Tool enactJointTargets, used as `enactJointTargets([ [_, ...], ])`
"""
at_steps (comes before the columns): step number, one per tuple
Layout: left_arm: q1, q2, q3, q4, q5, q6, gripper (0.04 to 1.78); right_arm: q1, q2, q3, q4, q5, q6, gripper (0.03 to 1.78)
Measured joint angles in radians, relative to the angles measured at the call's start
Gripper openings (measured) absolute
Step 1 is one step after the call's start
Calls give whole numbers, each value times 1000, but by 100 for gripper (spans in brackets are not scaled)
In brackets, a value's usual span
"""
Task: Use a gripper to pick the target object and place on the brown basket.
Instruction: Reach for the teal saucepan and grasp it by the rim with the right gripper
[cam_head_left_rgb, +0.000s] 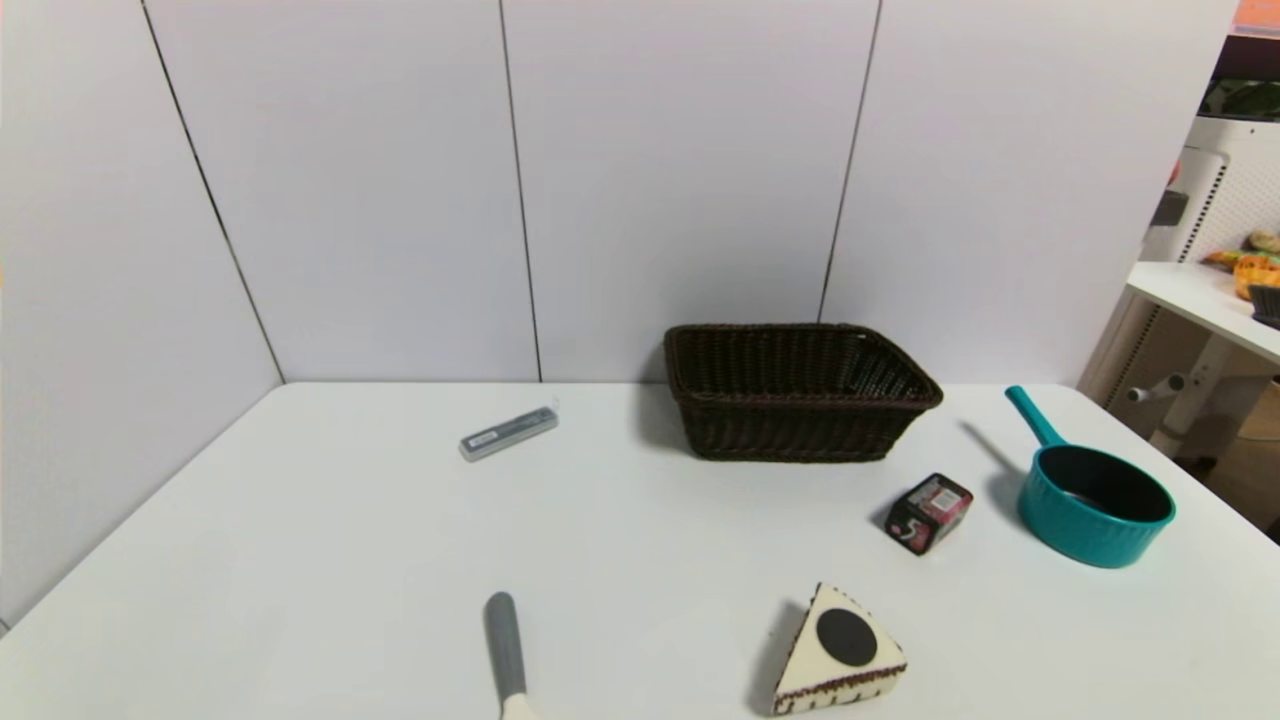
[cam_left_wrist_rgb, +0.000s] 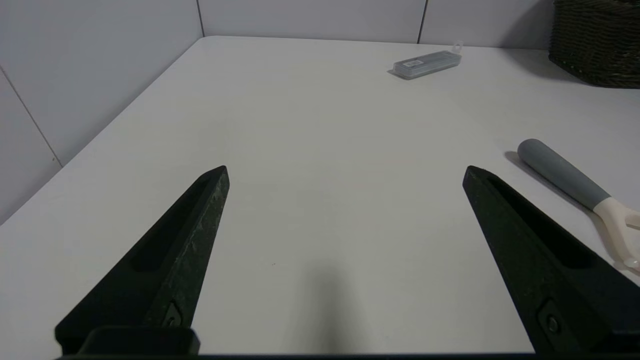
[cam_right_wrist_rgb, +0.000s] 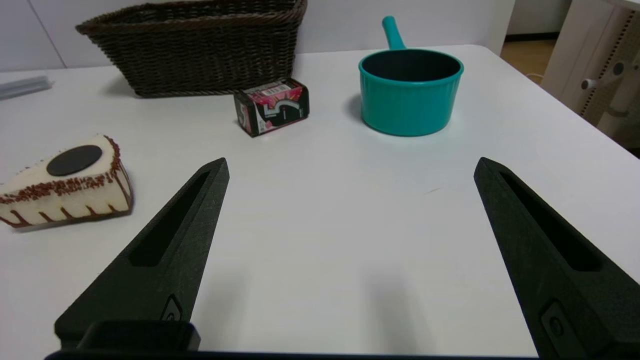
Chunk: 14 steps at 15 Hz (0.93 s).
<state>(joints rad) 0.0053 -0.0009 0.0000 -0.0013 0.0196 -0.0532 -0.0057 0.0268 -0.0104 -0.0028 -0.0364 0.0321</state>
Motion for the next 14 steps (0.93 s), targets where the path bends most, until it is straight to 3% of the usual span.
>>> enactJointTargets([
  [3, 0, 0, 0, 0, 0, 0, 169, -2, 171, -104, -8, -4, -22, 169],
  [7, -1, 0, 0, 0, 0, 0, 169, -21, 588, -382, -8, -7, -26, 169],
  [14, 0, 0, 0, 0, 0, 0, 169, -160, 1366, -951, -1, -4, -68, 170],
])
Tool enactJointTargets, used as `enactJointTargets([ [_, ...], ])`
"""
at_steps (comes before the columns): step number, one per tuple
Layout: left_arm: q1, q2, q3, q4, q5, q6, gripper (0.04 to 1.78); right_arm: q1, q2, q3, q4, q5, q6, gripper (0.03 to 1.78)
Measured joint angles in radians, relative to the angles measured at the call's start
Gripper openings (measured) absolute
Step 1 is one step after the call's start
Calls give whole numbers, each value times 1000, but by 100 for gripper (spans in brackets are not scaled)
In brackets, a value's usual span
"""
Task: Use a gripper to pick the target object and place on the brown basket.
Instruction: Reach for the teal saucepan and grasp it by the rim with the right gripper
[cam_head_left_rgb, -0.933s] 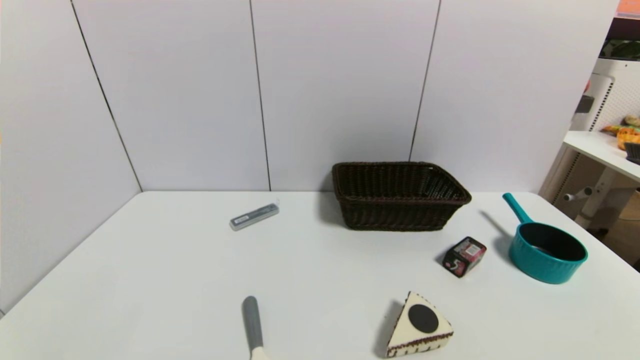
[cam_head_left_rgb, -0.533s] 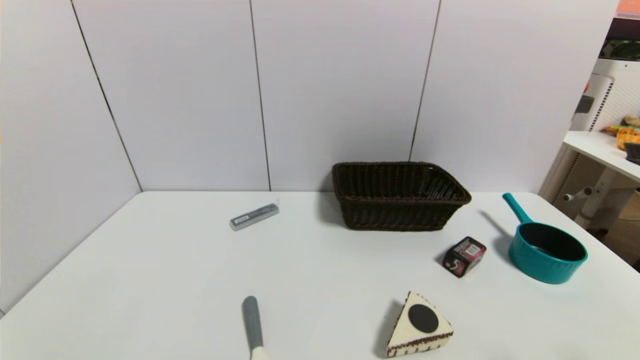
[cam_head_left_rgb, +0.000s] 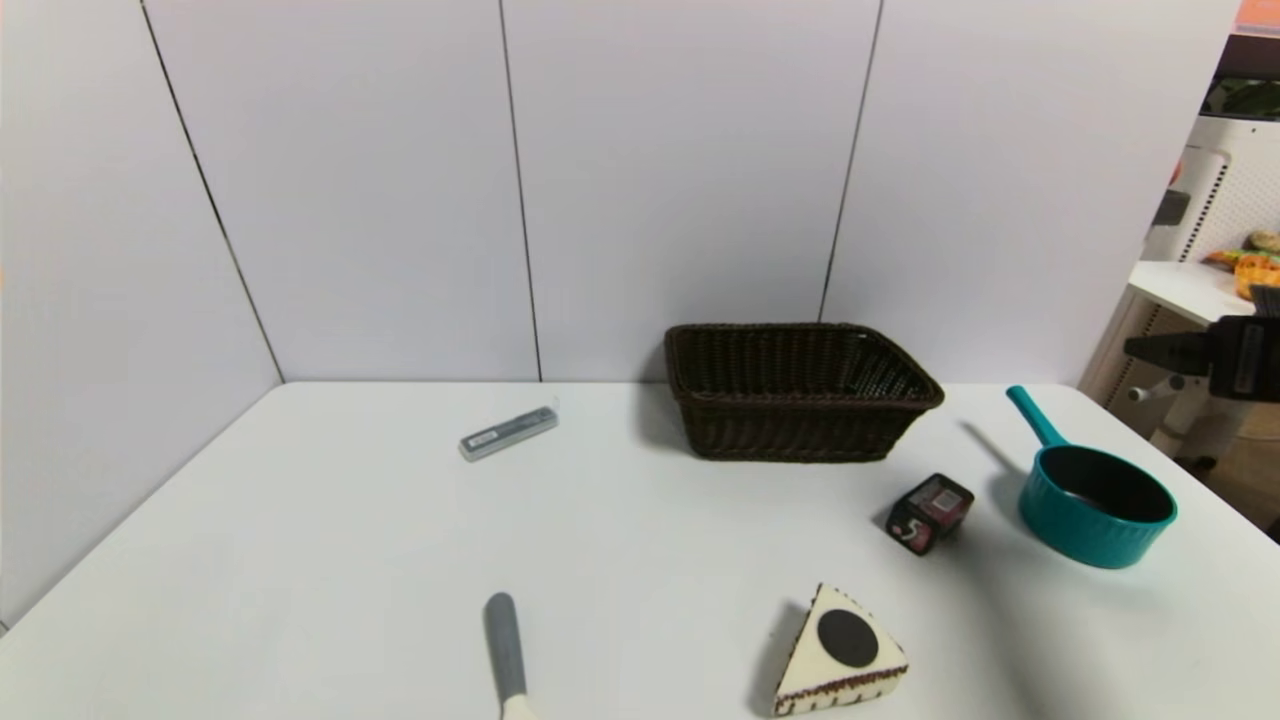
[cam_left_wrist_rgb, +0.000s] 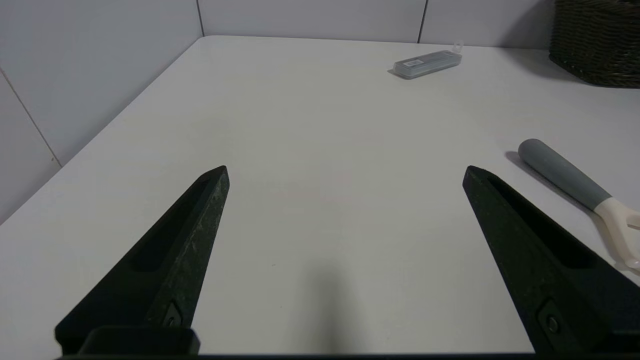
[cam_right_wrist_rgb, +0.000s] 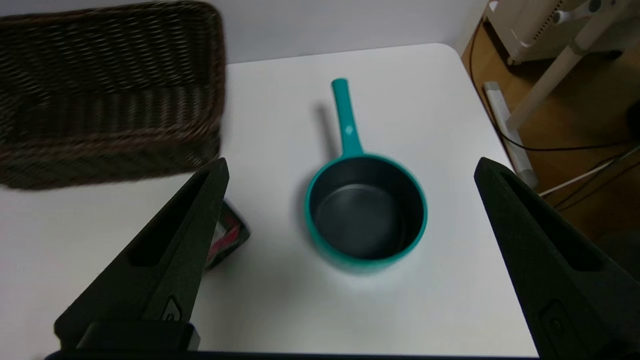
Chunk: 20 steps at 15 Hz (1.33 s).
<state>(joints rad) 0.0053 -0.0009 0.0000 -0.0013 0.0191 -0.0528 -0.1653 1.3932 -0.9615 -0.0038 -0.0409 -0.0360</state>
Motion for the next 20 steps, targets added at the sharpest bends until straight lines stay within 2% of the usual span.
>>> enactJointTargets([
  [3, 0, 0, 0, 0, 0, 0, 169, -51, 243, -171, 5, 3, -50, 170],
  [5, 0, 0, 0, 0, 1, 0, 169, -79, 348, -253, 66, 1, -80, 170],
  [8, 0, 0, 0, 0, 0, 0, 169, -124, 442, -377, 312, -2, -120, 170],
  [11, 0, 0, 0, 0, 0, 0, 169, -154, 488, -447, 533, -5, -138, 170],
  [15, 0, 0, 0, 0, 0, 0, 169, -184, 529, -457, 566, -5, -175, 170],
  [20, 0, 0, 0, 0, 0, 0, 169, -208, 596, -459, 562, -8, -179, 170],
])
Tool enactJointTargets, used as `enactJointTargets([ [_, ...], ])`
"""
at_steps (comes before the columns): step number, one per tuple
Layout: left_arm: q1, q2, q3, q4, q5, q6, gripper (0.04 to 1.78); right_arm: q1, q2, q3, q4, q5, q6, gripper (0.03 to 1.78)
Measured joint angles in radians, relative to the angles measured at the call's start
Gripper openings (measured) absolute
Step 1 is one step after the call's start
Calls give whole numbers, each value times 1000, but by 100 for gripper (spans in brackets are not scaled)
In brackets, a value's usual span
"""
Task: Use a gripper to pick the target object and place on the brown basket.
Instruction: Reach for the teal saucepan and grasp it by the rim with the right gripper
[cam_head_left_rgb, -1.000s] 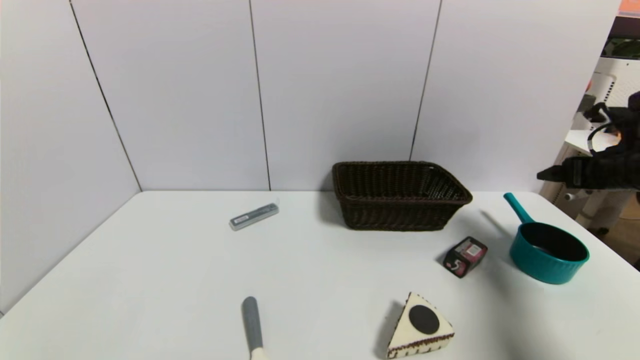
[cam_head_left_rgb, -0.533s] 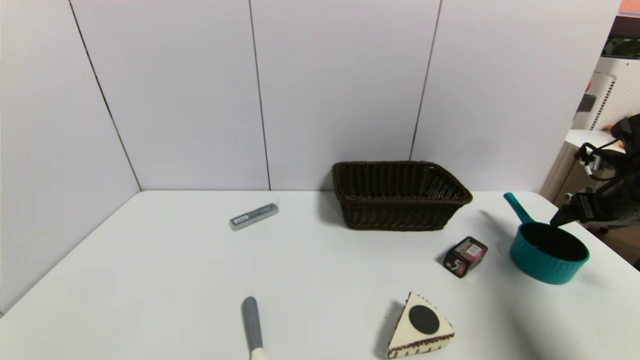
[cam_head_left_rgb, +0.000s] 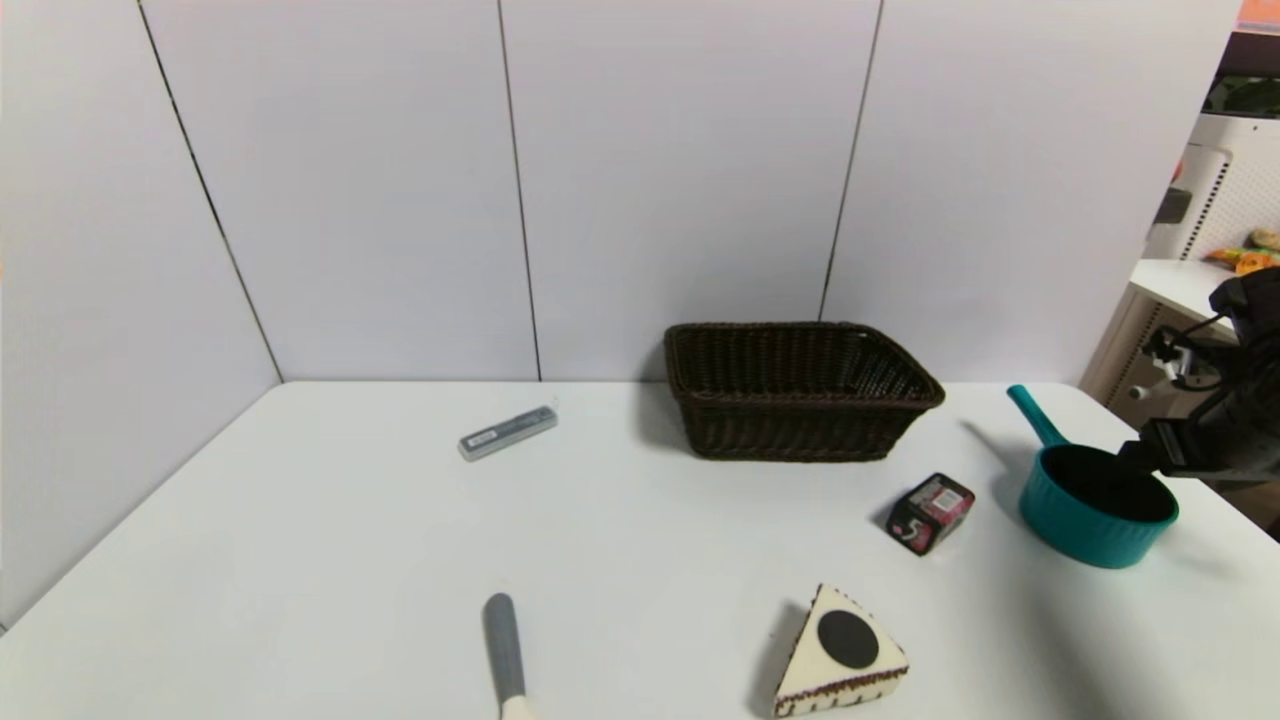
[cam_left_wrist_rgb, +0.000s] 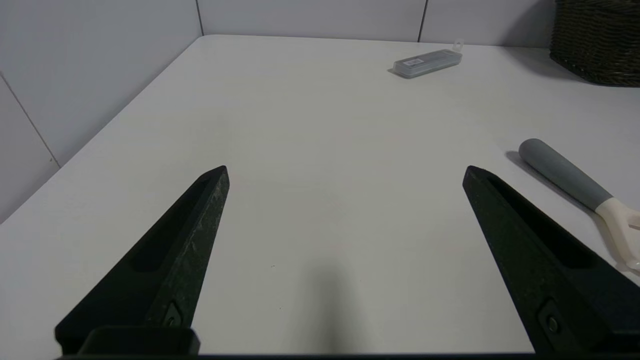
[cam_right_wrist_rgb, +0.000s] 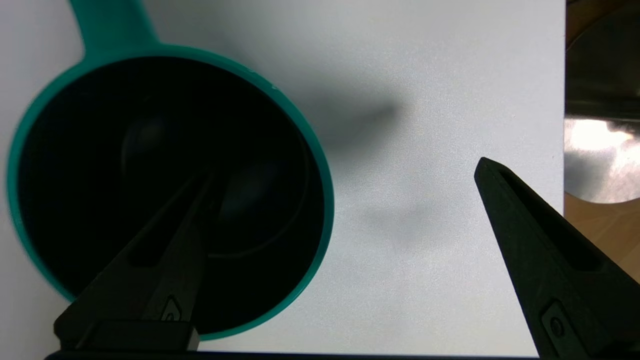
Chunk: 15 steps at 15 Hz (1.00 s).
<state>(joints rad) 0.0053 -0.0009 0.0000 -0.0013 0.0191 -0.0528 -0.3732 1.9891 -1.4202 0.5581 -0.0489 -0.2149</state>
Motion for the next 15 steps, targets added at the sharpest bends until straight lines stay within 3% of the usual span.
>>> enactJointTargets([
  [4, 0, 0, 0, 0, 0, 0, 169, -9, 39, 6, 3, 0, -2, 170],
  [12, 0, 0, 0, 0, 0, 0, 169, -2, 40, 35, 6, 5, -10, 62],
  [13, 0, 0, 0, 0, 0, 0, 169, -1, 37, 40, 3, 10, -7, 6],
  [15, -1, 0, 0, 0, 0, 0, 169, -1, 29, 51, 4, 6, -10, 14],
])
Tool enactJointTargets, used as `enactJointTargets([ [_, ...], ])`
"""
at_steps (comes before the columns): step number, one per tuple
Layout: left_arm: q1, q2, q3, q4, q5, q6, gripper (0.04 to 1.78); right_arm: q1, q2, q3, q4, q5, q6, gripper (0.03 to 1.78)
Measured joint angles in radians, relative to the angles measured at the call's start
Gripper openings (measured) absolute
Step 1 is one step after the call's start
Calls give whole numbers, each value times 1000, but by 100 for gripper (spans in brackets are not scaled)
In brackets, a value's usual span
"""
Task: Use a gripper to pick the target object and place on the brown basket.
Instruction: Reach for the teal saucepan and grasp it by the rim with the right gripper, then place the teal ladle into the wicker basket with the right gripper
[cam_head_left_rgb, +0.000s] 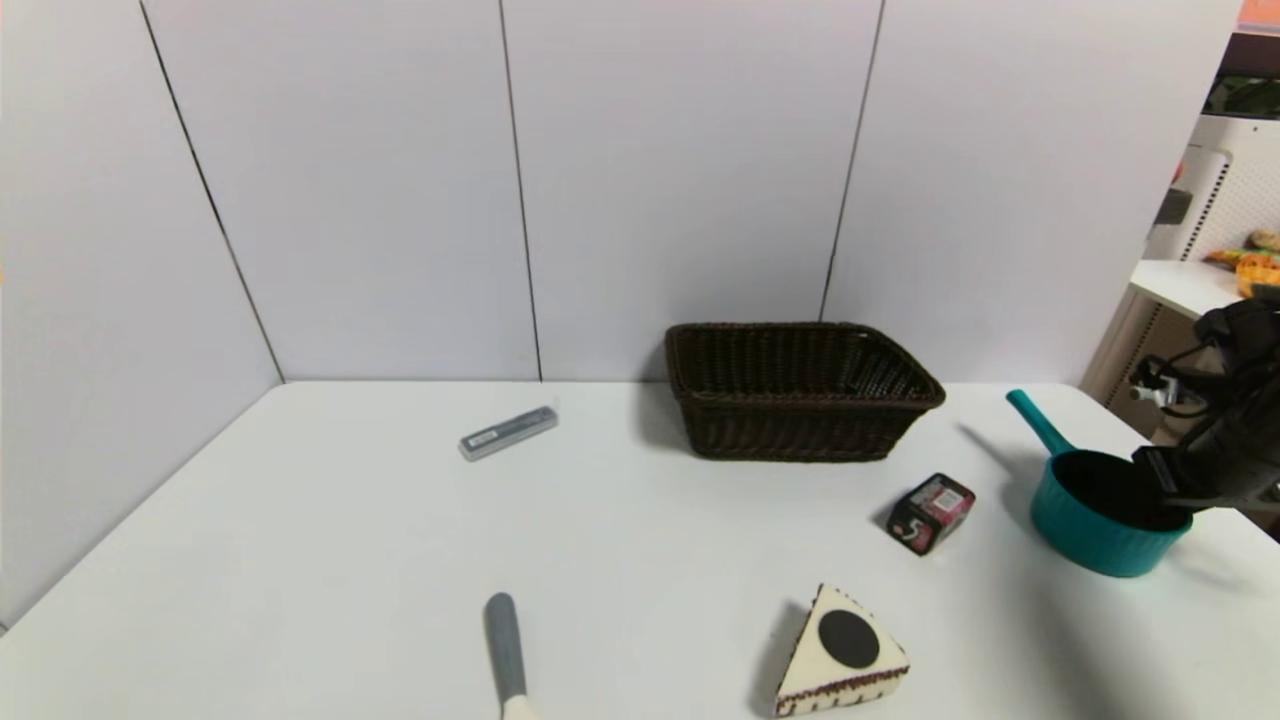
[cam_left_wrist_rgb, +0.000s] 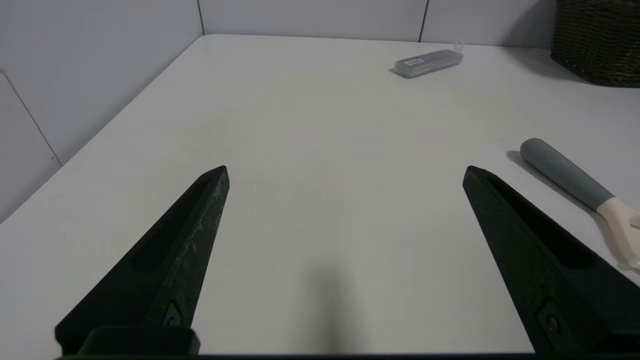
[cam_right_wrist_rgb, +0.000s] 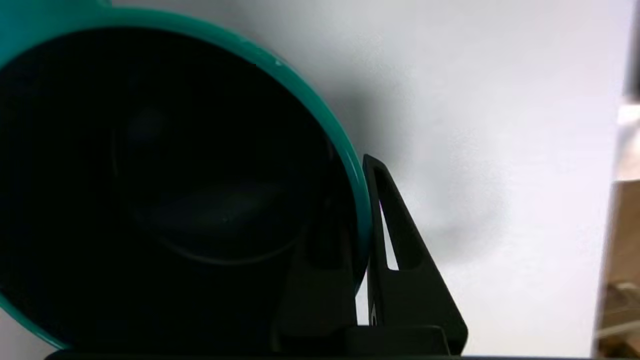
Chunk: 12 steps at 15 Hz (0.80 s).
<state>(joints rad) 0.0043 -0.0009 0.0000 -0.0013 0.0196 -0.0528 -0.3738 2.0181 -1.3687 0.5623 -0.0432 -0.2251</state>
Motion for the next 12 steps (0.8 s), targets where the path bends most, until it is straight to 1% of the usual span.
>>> enactJointTargets([
  [3, 0, 0, 0, 0, 0, 0, 169, 1, -12, 1, -3, -2, -1, 14],
  [5, 1, 0, 0, 0, 0, 0, 169, 4, -30, -20, -7, -2, -4, 12],
  [9, 1, 0, 0, 0, 0, 0, 169, 36, -78, -125, -11, 9, -13, 12],
  [12, 1, 0, 0, 0, 0, 0, 169, 81, -104, -237, -12, 12, -10, 12],
])
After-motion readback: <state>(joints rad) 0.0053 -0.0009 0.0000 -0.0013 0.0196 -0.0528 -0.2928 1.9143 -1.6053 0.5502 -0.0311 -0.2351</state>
